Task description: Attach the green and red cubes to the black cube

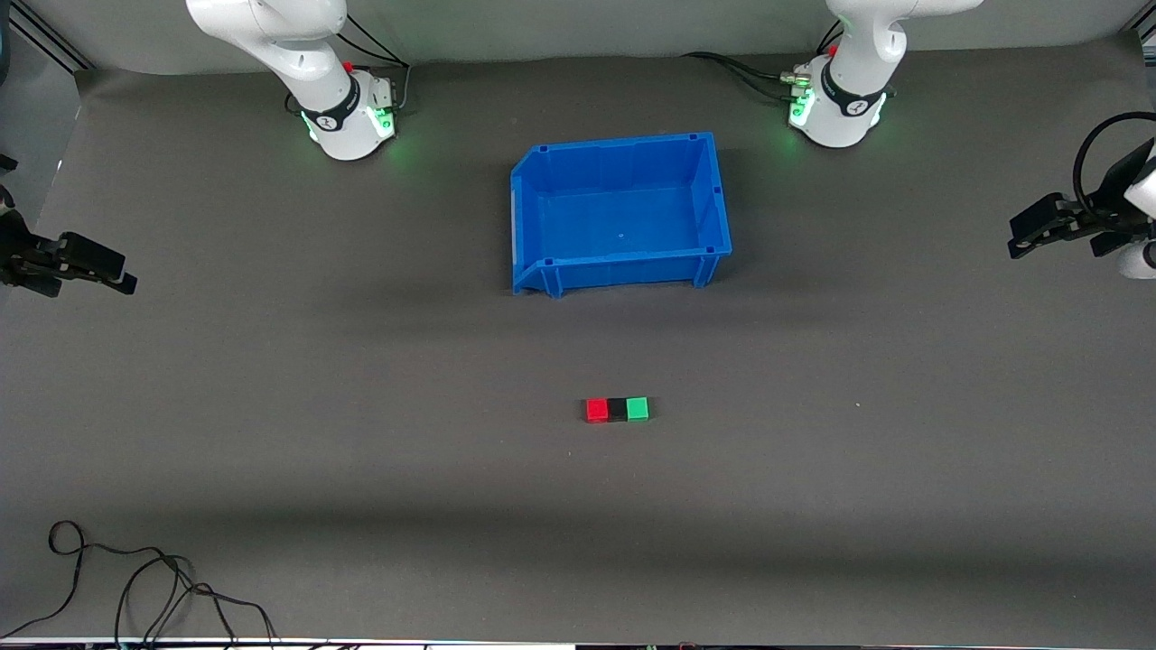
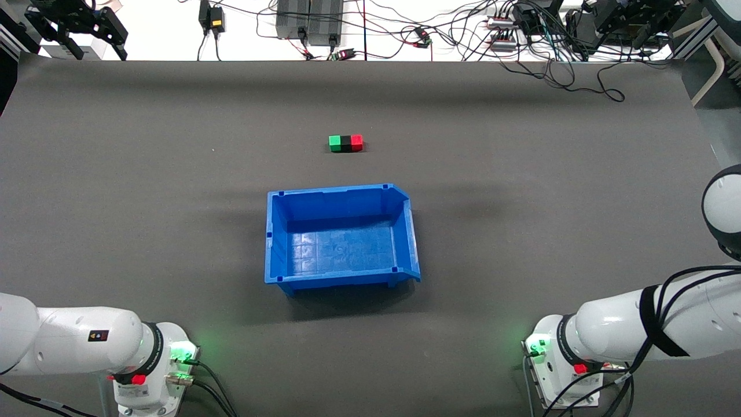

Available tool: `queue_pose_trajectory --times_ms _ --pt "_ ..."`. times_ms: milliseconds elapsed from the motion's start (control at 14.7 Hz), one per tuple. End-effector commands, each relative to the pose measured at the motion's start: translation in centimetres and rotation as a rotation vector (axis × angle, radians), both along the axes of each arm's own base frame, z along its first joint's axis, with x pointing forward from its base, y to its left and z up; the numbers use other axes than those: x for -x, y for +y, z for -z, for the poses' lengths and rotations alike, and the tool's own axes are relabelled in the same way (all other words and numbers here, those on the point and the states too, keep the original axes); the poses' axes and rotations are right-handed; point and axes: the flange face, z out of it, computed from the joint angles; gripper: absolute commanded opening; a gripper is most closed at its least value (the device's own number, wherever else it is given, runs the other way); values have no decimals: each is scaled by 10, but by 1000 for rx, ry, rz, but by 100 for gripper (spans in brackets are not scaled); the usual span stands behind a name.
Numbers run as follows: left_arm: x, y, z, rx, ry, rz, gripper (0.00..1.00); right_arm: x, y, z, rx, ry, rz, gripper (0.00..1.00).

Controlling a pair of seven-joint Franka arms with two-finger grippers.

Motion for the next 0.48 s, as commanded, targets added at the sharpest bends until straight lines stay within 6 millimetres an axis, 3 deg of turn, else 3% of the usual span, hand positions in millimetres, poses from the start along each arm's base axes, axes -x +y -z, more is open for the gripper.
queue_pose_trajectory --times_ms 0,136,409 --pt "6 3 -8 -7 -26 18 94 19 1 2 21 0 -33 100" --pt "5 1 -4 13 -17 18 94 23 1 9 20 10 -67 100" --pt "7 4 1 14 -3 12 94 20 -4 3 22 -8 -59 100"
